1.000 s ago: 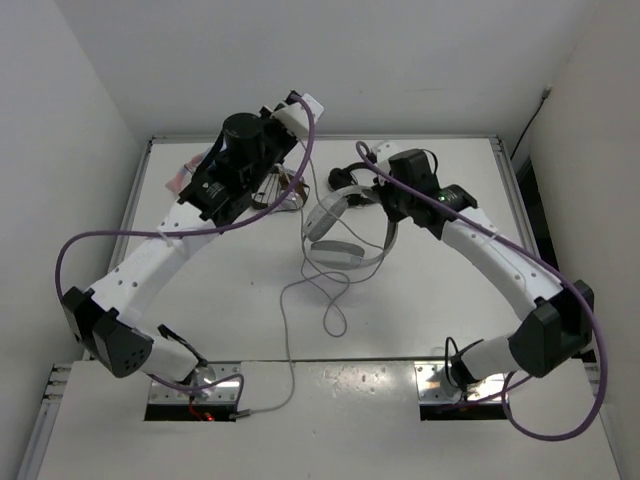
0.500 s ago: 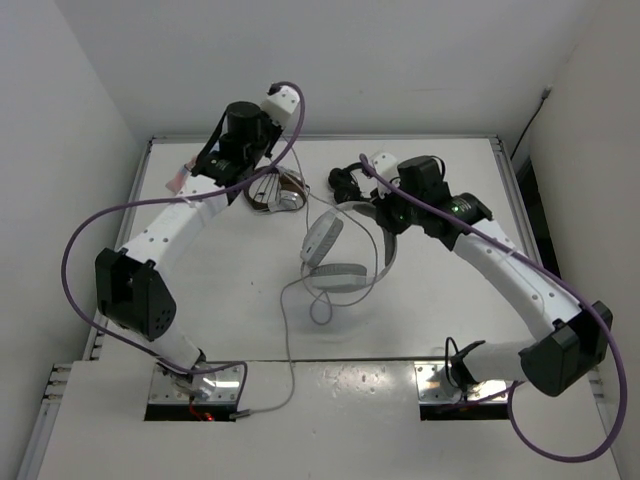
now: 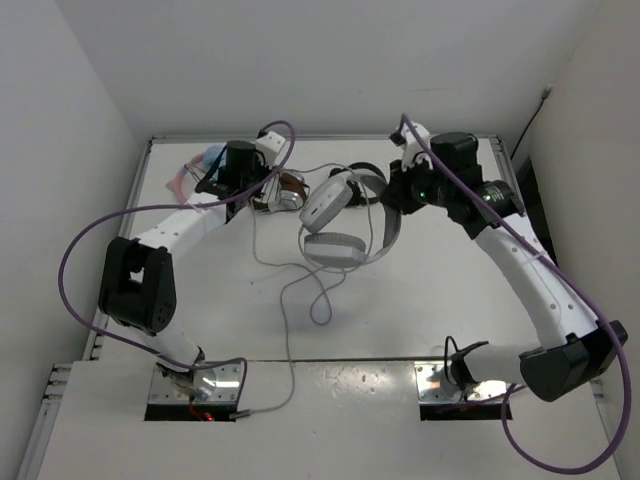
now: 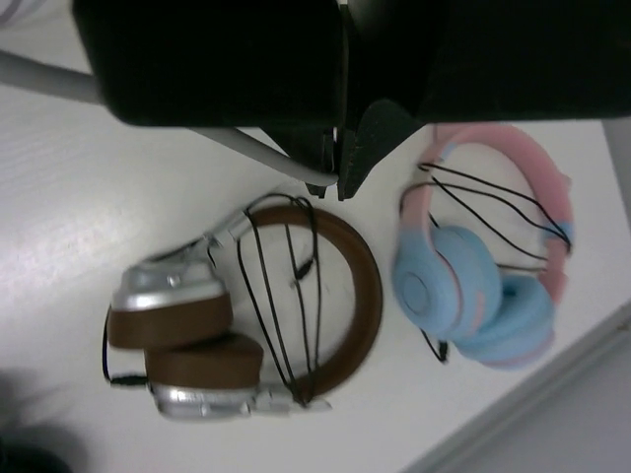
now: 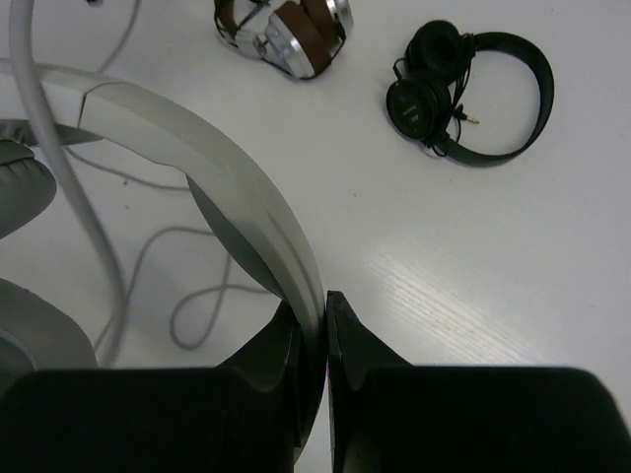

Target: Wrap the headphones

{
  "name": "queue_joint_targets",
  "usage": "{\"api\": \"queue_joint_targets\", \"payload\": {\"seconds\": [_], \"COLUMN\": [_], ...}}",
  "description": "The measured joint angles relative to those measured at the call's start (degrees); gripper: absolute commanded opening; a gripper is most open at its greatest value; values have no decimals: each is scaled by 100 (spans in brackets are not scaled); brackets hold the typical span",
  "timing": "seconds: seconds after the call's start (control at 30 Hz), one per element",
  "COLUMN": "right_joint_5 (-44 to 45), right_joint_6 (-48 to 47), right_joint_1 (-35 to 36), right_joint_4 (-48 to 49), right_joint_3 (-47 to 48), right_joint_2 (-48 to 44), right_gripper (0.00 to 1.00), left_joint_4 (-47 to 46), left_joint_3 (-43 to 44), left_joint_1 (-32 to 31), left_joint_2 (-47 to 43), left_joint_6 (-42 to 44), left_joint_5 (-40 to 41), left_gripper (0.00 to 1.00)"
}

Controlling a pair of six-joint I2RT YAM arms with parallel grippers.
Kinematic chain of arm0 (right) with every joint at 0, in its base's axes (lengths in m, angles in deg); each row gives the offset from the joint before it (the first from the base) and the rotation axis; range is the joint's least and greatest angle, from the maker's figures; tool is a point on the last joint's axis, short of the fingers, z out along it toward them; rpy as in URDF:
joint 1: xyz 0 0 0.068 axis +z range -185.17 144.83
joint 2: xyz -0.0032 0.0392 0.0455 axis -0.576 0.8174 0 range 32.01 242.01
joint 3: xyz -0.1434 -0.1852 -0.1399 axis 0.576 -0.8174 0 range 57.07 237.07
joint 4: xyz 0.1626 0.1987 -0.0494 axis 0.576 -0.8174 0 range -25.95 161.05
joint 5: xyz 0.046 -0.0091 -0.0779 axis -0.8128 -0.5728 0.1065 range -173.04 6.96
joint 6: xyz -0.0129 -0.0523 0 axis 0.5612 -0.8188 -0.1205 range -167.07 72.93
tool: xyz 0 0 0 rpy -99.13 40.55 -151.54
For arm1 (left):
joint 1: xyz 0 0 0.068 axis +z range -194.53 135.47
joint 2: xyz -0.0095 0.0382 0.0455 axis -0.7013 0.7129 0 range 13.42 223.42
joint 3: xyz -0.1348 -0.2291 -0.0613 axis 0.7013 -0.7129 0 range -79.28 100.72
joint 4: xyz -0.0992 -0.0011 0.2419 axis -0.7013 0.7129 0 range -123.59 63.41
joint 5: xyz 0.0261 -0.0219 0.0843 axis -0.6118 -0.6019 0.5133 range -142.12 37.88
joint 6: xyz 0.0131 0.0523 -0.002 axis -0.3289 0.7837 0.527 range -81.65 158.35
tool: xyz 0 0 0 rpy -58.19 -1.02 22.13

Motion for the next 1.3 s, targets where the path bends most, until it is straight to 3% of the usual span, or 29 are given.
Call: {"api": "queue_joint_targets", "payload": {"seconds": [0.37,0.6,0.87,1.13,1.3], "right_joint_5": [-839,-715,-22,1401,1591], "right_joint_6": [1360,2393,3143,2979,2874], "right_joint_1": [-1290,-1438,-1434,-1281,-1357], "right_joint_4": [11,310,566,564,616], "right_joint_3": [367,367,385,463,463], "right_joint_2": [153,210,485,769,802], "right_gripper": [0,0,0,0,0], "left_joint_4": [-334,-632,-601,-671,-828], "left_joint_3": [-1355,-1976,-2205,-2308,-2308], "left_joint_1": [0,-120,-798,-1425,-1779], "left_joint_2": [-664,-1322,-1449,-1681,-1788], "left_joint_6": [-527,-1080,-1513,-1886,-1974], "left_joint_5": [-525,-1231,-1939,-2870,-3067], "left_gripper": [0,0,0,0,0]}}
